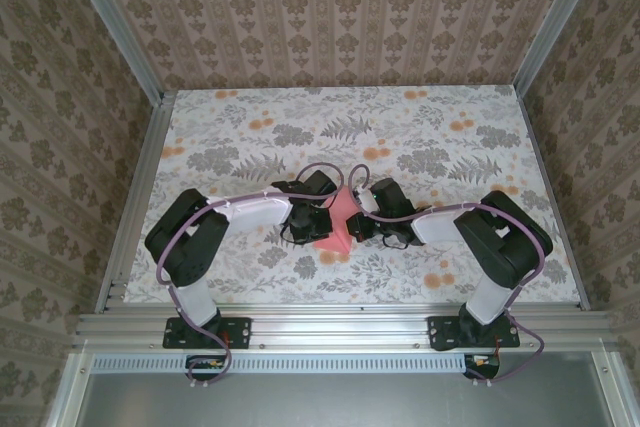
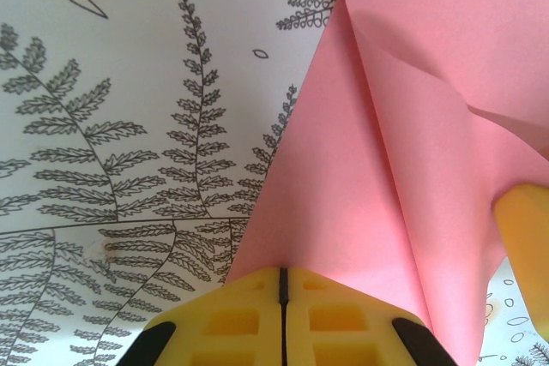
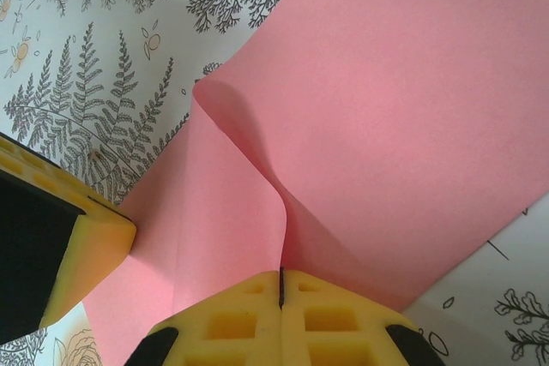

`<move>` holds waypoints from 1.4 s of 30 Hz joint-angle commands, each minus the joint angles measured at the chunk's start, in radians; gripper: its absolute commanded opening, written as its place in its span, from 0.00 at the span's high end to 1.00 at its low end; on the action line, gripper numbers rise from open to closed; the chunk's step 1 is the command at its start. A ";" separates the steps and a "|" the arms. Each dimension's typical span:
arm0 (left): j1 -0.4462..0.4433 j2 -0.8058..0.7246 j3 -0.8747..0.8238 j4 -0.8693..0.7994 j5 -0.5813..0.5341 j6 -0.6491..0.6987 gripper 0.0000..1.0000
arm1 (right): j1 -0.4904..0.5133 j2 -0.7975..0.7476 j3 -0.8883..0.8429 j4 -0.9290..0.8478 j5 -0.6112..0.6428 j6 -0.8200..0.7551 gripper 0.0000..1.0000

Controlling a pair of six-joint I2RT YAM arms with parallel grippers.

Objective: Fold a paper plane with a square sheet of paper (pick it up from the middle)
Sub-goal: Fold the triangle a second time at the center of the table.

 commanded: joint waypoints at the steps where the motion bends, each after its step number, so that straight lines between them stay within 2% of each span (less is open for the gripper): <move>1: -0.007 0.020 0.015 -0.056 -0.029 0.017 0.92 | -0.006 -0.015 -0.001 -0.046 0.063 -0.009 0.95; 29: -0.010 0.028 0.026 -0.056 -0.025 0.020 0.93 | -0.004 -0.021 0.008 -0.014 -0.024 0.000 0.95; 42: -0.010 0.025 0.022 -0.059 -0.027 0.022 0.93 | -0.004 -0.008 0.020 -0.028 -0.008 -0.004 0.94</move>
